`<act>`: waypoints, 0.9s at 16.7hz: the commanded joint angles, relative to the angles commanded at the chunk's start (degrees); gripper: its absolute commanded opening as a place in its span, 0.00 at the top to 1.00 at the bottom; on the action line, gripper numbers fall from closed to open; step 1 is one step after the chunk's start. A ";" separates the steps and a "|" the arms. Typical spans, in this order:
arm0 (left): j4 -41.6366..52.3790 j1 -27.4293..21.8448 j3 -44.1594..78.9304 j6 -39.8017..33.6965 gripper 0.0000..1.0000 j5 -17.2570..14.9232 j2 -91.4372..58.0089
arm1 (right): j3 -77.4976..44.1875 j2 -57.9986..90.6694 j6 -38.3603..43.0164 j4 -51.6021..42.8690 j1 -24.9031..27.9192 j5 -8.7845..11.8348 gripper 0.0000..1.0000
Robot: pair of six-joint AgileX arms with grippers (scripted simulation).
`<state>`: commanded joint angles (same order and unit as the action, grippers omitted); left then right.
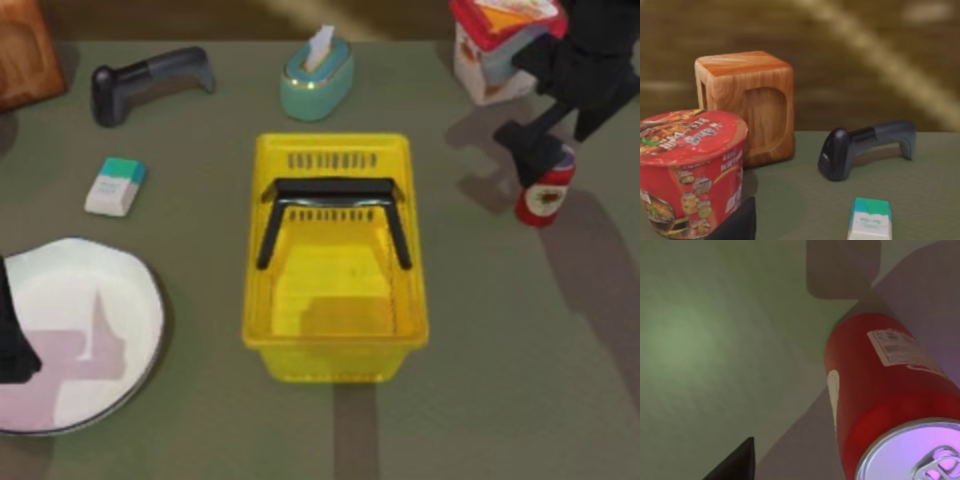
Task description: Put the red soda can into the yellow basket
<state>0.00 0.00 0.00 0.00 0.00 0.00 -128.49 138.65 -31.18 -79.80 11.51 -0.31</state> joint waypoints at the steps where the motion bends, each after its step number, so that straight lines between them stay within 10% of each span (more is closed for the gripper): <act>1: 0.00 0.00 0.00 0.00 0.00 0.00 0.00 | 1.39 -0.01 0.00 1.37 0.06 0.00 0.00; 10: 0.00 0.00 0.00 0.00 0.00 0.00 0.00 | 9.72 0.31 0.17 9.99 0.18 0.00 0.00; 15: 0.00 0.00 0.00 0.00 0.00 0.00 0.00 | 9.72 0.31 0.17 9.99 0.18 0.00 0.38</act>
<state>0.00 0.00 0.00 0.00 0.00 0.00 -118.78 138.96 -31.01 -69.80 11.69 -0.32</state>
